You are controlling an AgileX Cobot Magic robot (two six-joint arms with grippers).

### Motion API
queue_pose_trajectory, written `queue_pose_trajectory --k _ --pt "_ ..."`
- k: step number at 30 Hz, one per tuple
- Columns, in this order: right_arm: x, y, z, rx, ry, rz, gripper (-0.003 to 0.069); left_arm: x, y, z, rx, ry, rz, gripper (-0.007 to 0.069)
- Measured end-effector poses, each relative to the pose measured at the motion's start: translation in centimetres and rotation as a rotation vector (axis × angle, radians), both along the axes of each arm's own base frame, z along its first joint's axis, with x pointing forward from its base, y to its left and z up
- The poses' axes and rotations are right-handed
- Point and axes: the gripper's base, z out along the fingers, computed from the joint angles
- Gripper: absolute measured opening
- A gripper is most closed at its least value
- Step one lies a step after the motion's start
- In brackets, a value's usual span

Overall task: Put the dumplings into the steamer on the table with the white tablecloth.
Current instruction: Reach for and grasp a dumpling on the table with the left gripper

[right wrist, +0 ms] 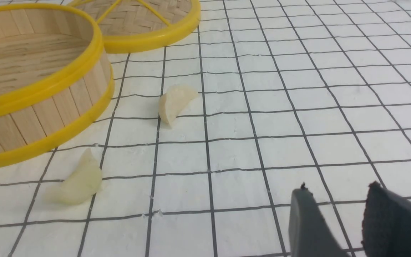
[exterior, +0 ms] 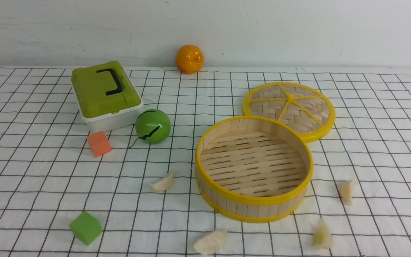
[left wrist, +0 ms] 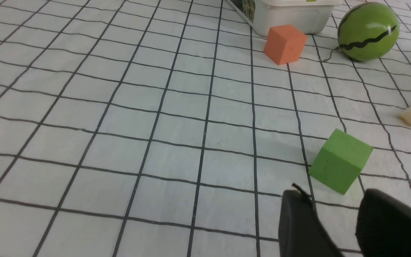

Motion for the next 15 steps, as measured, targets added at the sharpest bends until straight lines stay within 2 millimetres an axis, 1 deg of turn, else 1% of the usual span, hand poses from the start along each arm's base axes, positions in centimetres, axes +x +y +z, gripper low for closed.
queue_pose_trajectory --k 5,15 --pt "0.0 -0.01 0.0 -0.003 0.0 0.0 0.024 0.0 0.0 0.0 0.0 0.0 0.0 0.0239" --pt "-0.01 -0.22 0.01 -0.065 0.004 -0.006 0.024 0.0 0.0 0.0 0.0 0.0 0.0 0.0239"
